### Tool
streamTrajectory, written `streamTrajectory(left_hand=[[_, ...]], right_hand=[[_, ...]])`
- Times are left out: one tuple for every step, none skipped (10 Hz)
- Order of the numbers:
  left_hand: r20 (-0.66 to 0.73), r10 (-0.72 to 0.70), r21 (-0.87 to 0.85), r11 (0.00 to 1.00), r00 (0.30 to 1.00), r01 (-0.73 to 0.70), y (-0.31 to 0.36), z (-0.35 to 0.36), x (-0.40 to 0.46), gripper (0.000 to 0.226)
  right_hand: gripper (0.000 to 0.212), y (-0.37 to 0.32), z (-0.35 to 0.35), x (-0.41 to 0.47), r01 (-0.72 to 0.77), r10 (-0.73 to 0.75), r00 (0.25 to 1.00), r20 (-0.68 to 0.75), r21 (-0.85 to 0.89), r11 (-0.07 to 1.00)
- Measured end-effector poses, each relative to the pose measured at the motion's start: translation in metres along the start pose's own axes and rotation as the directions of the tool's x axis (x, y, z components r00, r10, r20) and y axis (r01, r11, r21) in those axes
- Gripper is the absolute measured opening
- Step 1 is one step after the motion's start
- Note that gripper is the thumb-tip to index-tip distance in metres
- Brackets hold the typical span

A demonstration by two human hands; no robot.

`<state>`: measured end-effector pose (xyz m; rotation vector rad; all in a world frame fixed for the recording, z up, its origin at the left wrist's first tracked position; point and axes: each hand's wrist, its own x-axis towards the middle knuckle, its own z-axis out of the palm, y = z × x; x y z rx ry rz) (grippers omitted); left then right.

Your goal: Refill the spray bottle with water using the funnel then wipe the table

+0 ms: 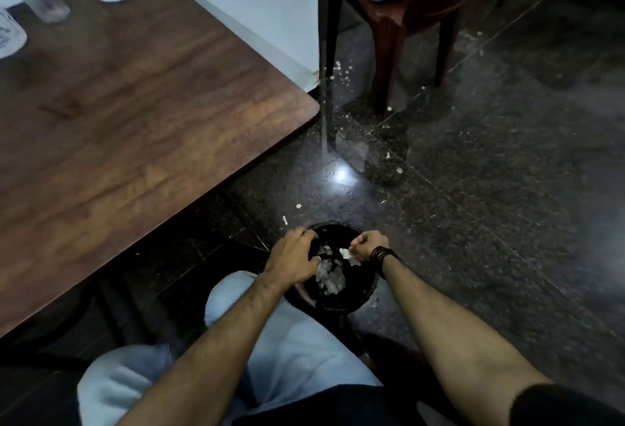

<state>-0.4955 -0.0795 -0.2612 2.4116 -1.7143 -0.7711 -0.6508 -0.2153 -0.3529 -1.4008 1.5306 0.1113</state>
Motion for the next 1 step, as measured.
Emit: streamTrajectory(left_hand=[[0.025,-0.046,-0.02,0.999,0.999,0.046,-0.0067,0.0075,0.0034,0.056]], right_hand=[[0.011,0.0115,0.0122,0.0153,0.0,0.0,0.999,0.037,0.009,1.0]])
